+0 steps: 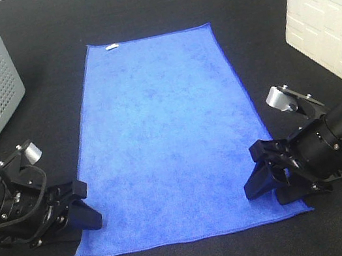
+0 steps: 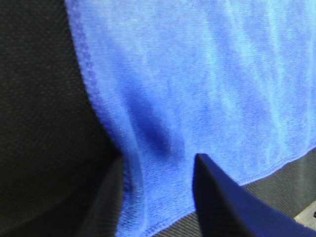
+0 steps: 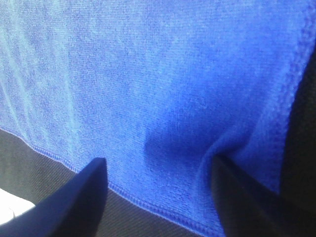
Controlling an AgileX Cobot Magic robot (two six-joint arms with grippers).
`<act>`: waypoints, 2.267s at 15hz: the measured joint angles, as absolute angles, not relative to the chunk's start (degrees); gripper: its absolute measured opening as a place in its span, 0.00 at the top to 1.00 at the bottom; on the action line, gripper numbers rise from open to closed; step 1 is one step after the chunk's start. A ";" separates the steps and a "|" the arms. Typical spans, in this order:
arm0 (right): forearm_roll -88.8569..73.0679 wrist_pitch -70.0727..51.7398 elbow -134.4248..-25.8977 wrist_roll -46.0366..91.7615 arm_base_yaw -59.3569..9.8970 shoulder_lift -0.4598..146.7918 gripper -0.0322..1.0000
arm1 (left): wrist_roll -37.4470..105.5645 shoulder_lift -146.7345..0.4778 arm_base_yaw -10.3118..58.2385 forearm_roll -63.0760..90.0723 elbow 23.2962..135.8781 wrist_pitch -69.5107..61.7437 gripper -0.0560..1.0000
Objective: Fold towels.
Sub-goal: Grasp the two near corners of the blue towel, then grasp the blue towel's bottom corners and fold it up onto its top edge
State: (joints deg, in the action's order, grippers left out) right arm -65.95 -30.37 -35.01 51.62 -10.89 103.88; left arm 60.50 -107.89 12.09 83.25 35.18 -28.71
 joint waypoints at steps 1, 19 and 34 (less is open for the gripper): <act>-64.97 -30.14 -35.01 50.48 -10.89 103.25 0.35 | 60.50 -107.89 12.09 83.25 35.18 -28.48 0.57; -60.05 -24.81 -35.47 46.47 -11.23 100.61 0.53 | 60.62 -108.17 12.15 84.74 35.18 -28.71 0.59; -51.34 -29.97 -31.63 34.09 -11.06 92.53 0.97 | 49.62 -96.83 12.15 66.23 31.28 -30.08 0.95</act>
State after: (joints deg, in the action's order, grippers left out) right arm -51.34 -29.97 -31.63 34.09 -11.06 92.53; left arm 49.62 -96.83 12.15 66.23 31.28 -30.08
